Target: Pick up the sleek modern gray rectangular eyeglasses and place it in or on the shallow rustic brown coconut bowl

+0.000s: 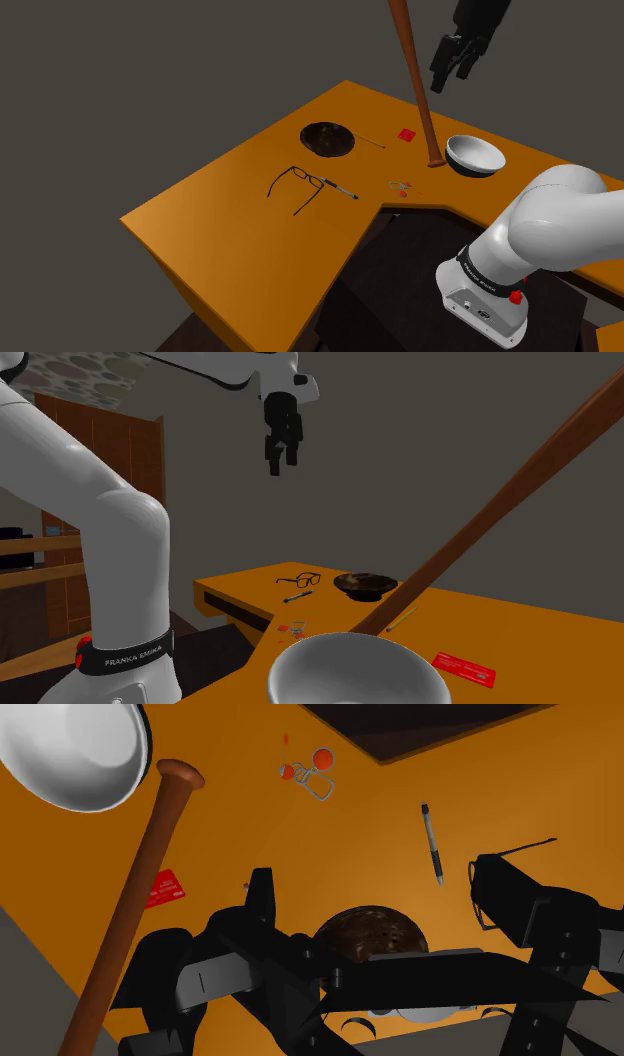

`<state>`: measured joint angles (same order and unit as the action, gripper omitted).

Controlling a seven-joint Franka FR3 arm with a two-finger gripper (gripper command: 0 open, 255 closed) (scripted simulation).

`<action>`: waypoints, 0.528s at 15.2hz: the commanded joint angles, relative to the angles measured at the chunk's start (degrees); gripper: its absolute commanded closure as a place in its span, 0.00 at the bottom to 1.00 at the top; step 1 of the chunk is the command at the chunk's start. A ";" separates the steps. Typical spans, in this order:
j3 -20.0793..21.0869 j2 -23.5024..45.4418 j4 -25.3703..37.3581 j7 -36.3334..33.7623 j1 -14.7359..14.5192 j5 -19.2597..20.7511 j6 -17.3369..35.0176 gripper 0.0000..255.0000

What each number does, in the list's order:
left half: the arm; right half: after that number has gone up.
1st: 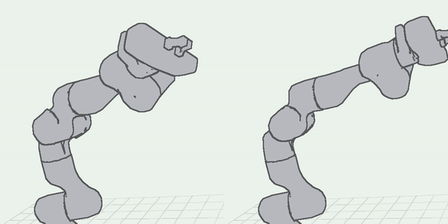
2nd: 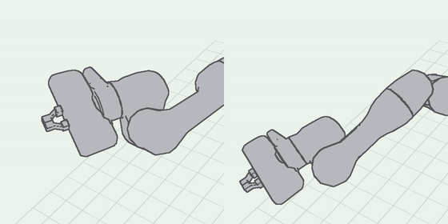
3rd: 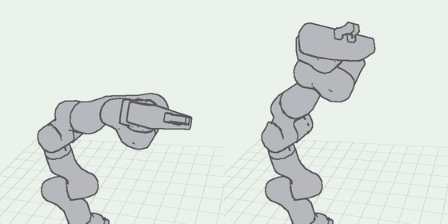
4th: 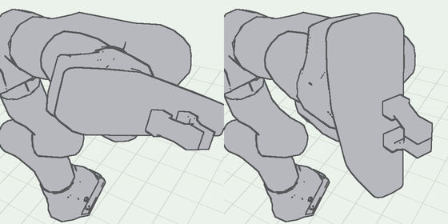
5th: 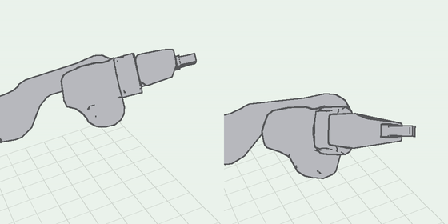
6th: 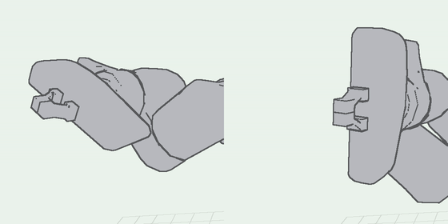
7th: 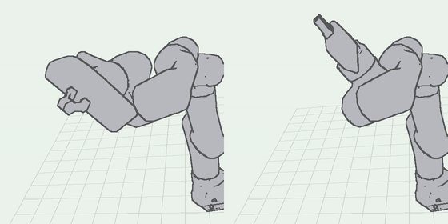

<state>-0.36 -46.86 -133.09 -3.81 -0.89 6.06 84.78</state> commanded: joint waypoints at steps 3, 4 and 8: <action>0.59 1.16 -2.46 -1.11 -0.48 -1.05 3.59 0.00; 0.89 1.86 -3.59 -1.65 -0.74 -1.57 5.41 0.00; 2.16 5.47 -7.44 -3.65 -1.81 -3.58 12.90 0.00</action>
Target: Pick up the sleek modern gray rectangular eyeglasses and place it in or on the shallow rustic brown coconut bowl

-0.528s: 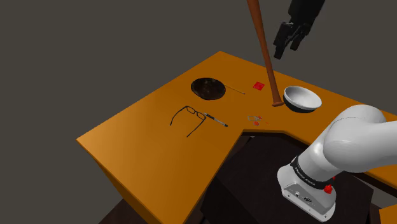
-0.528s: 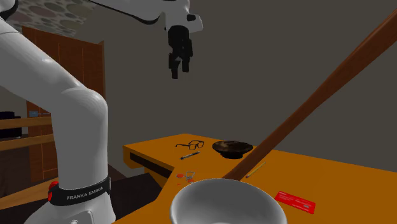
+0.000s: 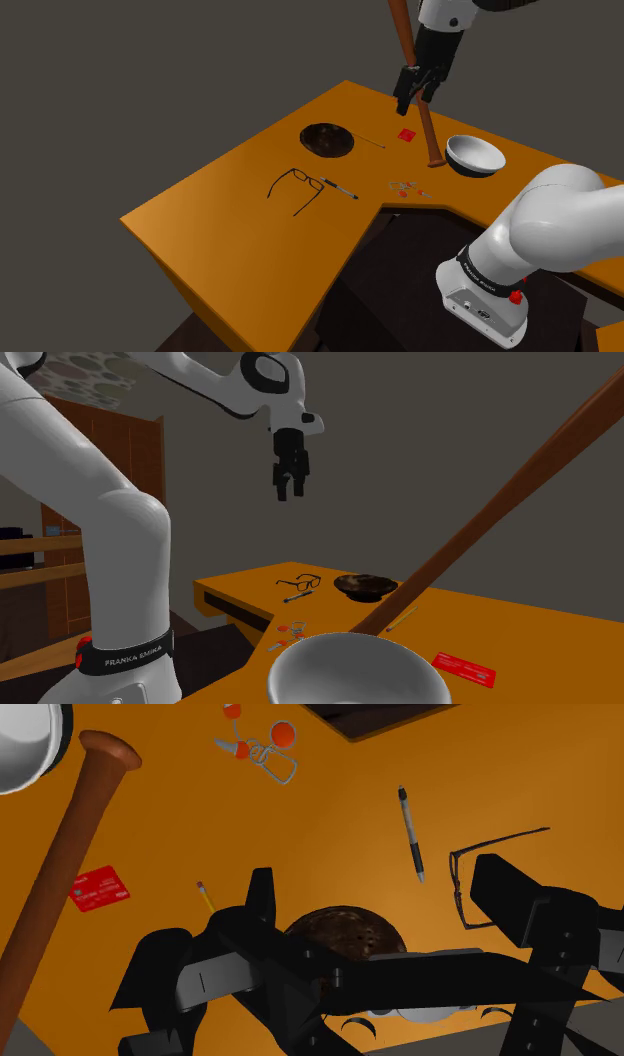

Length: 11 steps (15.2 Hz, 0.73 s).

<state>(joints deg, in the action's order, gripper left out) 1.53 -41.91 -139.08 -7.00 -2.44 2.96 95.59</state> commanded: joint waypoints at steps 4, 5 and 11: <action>1.65 5.44 -4.13 -2.24 -1.38 -2.40 9.83 0.00; 2.01 6.87 -4.61 -2.65 -1.66 -2.86 11.78 0.00; 4.18 16.94 -5.79 -4.92 -3.35 -5.33 23.40 0.00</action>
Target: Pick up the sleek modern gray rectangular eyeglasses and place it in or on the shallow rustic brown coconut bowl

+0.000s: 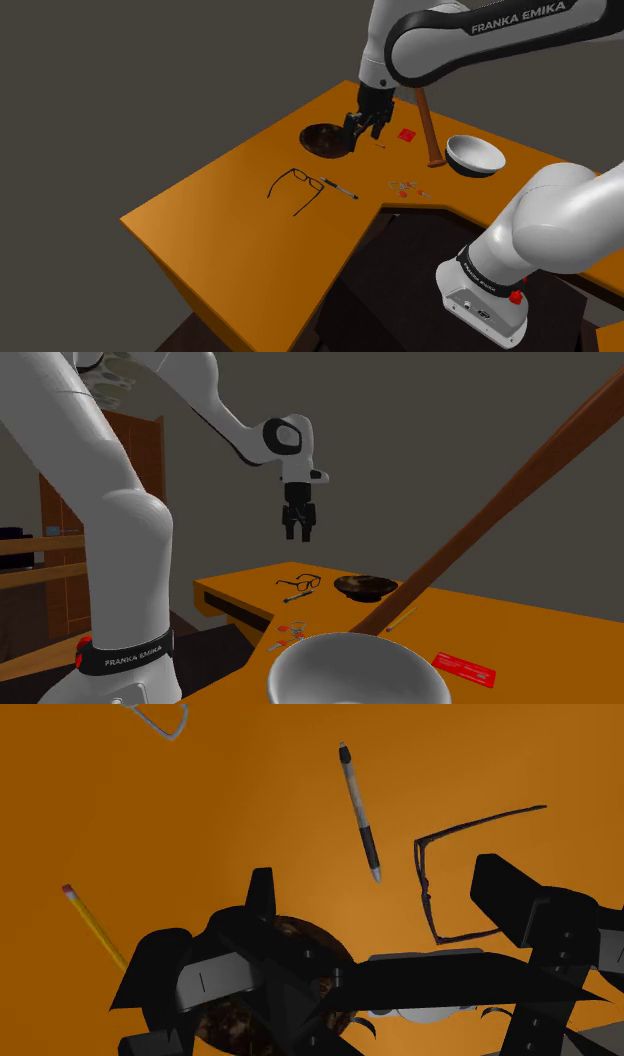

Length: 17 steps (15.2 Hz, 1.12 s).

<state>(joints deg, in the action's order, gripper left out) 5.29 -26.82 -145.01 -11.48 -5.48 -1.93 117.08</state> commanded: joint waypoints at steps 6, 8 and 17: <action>2.61 13.91 1.92 -2.49 -1.79 -2.18 12.70 0.00; 3.29 18.20 3.16 -3.18 -2.25 -2.51 15.95 0.00; 4.14 26.44 3.46 -4.31 -2.80 -2.21 24.09 0.00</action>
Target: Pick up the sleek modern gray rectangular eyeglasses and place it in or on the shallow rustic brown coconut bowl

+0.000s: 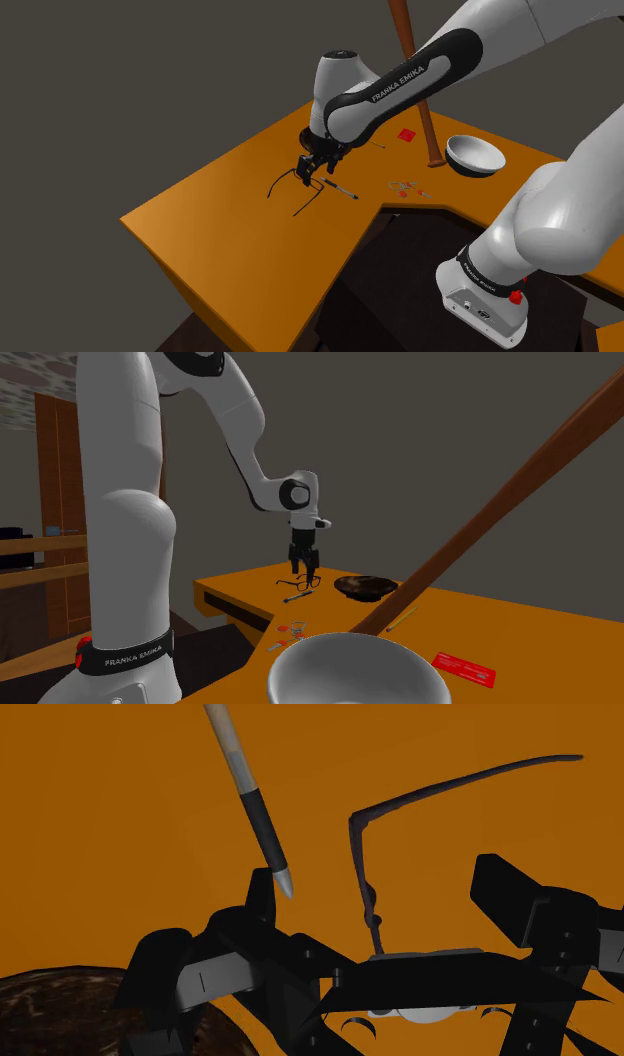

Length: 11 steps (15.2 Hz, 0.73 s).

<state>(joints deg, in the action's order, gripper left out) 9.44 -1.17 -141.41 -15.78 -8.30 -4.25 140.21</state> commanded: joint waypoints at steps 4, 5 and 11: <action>0.02 1.83 -0.41 -0.13 -0.01 0.27 2.26 0.00; 0.02 1.83 -0.41 -0.13 -0.01 0.27 2.26 0.00; 0.02 1.82 -0.40 -0.13 -0.01 0.27 2.24 1.00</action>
<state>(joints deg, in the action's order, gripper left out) 9.46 0.65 -141.81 -15.91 -8.31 -3.98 142.46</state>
